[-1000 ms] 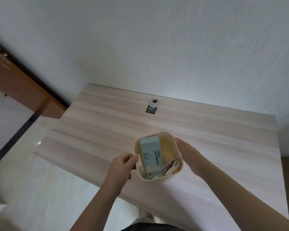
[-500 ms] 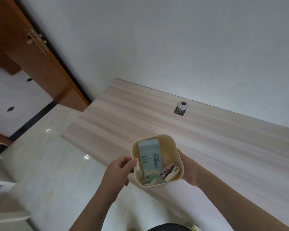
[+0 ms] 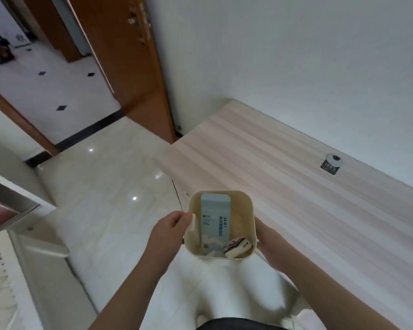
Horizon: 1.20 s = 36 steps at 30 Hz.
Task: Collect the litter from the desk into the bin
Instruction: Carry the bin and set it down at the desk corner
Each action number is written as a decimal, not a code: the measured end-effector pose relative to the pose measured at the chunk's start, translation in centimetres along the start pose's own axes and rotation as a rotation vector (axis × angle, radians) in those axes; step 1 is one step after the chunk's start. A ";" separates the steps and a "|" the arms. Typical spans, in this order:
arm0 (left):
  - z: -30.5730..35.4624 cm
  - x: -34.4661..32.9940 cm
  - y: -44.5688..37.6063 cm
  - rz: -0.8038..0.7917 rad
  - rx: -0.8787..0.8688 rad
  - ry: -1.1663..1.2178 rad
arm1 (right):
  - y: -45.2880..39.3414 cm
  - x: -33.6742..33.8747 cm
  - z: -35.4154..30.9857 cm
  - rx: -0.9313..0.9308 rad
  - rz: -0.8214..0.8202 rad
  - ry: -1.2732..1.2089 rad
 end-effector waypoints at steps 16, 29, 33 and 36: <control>1.0 8.8 -3.0 0.048 0.041 0.158 | -2.8 -8.5 -11.4 0.484 -0.422 0.396; 6.0 8.8 -9.6 0.102 0.056 0.085 | -10.9 -6.6 -14.3 0.384 -0.305 0.112; 5.3 9.4 -10.6 0.160 0.098 0.134 | -13.7 -7.3 -14.3 0.298 -0.283 0.073; 4.5 10.7 -11.2 0.145 0.127 0.195 | -15.8 -8.1 -14.6 0.260 -0.253 0.063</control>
Point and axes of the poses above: each hand's wrist, its own y-axis away from the middle knuckle, its own x-axis out of the back of the hand, z = x × y, the point moved 8 cm from there along -y, towards the middle knuckle, and after that the axes turned 1 degree about x, right-handed, at the moved point
